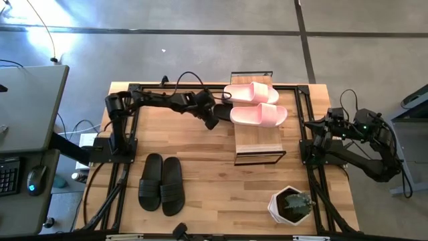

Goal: Pick and place slides into the shelf
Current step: Adjust the black slides under the shelf

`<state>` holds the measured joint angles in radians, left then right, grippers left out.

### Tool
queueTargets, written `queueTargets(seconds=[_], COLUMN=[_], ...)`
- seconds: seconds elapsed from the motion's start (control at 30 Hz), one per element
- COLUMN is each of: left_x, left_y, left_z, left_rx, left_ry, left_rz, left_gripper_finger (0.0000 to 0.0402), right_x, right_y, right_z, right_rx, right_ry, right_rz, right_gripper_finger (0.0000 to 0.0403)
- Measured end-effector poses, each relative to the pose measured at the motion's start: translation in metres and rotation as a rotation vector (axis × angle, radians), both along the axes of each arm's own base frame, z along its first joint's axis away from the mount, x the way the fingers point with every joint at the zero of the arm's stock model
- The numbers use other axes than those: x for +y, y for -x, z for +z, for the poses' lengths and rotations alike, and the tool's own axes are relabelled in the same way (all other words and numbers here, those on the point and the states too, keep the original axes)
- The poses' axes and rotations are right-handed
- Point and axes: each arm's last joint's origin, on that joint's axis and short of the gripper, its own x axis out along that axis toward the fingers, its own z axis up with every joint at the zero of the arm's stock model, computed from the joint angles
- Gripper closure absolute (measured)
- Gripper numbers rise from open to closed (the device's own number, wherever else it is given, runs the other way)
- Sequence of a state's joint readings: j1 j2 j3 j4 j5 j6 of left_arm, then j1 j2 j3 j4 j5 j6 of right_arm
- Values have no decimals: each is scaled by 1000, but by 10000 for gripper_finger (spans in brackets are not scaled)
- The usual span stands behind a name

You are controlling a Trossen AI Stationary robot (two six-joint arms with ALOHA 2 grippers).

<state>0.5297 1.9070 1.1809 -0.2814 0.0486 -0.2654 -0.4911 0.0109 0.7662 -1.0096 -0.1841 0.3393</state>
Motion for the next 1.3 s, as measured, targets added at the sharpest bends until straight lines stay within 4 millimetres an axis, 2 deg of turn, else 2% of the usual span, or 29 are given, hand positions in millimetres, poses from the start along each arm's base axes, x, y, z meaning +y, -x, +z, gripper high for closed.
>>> queueTargets(seconds=[0.17, 0.3, 0.5, 0.7, 0.9, 1.17, 1.3], left_x=[2, 6, 9, 9, 9, 1, 1], left_y=[5, 3, -2, -3, -15, -24, -24], left_z=[1, -4, 0, -9, -30, -27, -26], left_rx=[99, 114, 79, 95, 32, 5, 2], left_ry=[-111, -167, -235, -219, -185, -217, -231], left_rz=[62, 74, 41, 31, -13, -32, -32], left_gripper_finger=[399, 401, 401, 401, 401, 401, 401], right_x=[0, 0, 0, 0, 0, 0, -1], right_y=[0, 0, 0, 0, 0, 0, 2], right_z=[0, 0, 0, 0, 0, 0, -4], right_rx=[4, 3, 3, 3, 3, 2, 21], right_ry=[-1, -2, -2, -2, -2, -9, -88], right_rz=[1, 1, 2, 2, 3, -12, -81], right_gripper_finger=[403, 403, 403, 403, 403, 403, 403])
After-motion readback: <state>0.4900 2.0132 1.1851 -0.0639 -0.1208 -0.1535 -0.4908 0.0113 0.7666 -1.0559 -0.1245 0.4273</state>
